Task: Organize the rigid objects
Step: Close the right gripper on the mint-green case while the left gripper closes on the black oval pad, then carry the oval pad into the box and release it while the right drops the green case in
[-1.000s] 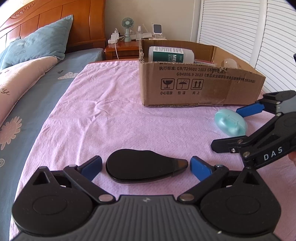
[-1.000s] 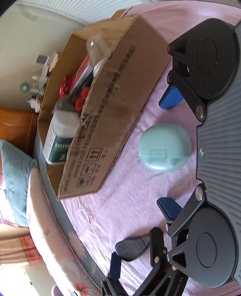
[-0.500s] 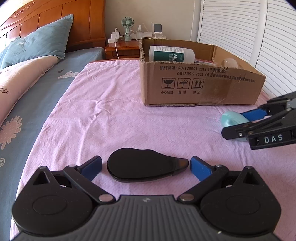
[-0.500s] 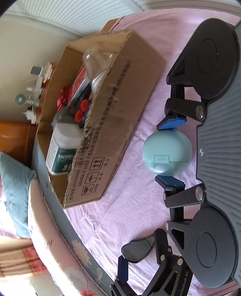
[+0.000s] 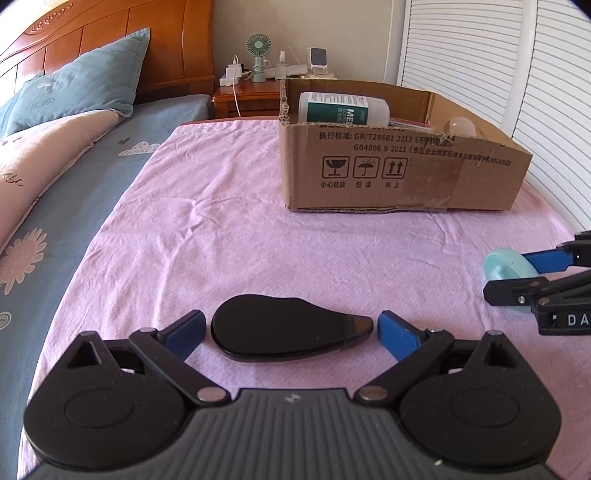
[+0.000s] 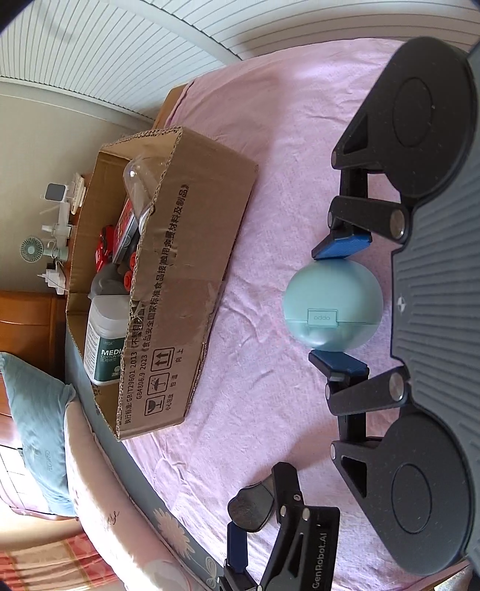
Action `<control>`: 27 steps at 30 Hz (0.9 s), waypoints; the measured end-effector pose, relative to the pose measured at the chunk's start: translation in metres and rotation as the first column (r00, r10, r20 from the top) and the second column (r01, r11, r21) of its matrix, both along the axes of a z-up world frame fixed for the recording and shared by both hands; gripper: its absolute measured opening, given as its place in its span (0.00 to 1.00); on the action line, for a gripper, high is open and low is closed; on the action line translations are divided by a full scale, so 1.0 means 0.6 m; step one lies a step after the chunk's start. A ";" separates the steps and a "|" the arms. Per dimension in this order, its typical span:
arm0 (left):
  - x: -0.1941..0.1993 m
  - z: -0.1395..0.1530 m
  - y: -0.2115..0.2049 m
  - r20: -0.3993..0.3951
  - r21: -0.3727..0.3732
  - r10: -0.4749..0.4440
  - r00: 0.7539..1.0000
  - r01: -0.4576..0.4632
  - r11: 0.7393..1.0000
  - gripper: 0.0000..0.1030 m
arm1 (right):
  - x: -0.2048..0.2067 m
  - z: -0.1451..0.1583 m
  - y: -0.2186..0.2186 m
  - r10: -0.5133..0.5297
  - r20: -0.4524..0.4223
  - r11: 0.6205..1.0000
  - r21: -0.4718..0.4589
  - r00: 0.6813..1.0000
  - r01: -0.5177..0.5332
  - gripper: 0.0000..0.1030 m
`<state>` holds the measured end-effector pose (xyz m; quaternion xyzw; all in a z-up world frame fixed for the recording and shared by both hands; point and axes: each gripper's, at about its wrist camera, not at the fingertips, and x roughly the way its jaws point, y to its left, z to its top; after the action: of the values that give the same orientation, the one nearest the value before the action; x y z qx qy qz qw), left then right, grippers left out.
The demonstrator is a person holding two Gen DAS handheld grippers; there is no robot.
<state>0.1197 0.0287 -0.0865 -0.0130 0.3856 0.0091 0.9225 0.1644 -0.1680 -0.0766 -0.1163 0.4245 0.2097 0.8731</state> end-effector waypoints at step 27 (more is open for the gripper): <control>0.008 0.010 0.018 -0.034 0.027 -0.201 0.979 0.202 0.979 0.87 | 0.004 0.004 0.002 0.023 -0.020 1.000 -0.007 1.000 -0.024 0.56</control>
<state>0.1247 0.0393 -0.0805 0.0402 0.3990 -0.0782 0.9127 0.1666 -0.1671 -0.0744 -0.1222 0.4327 0.2196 0.8658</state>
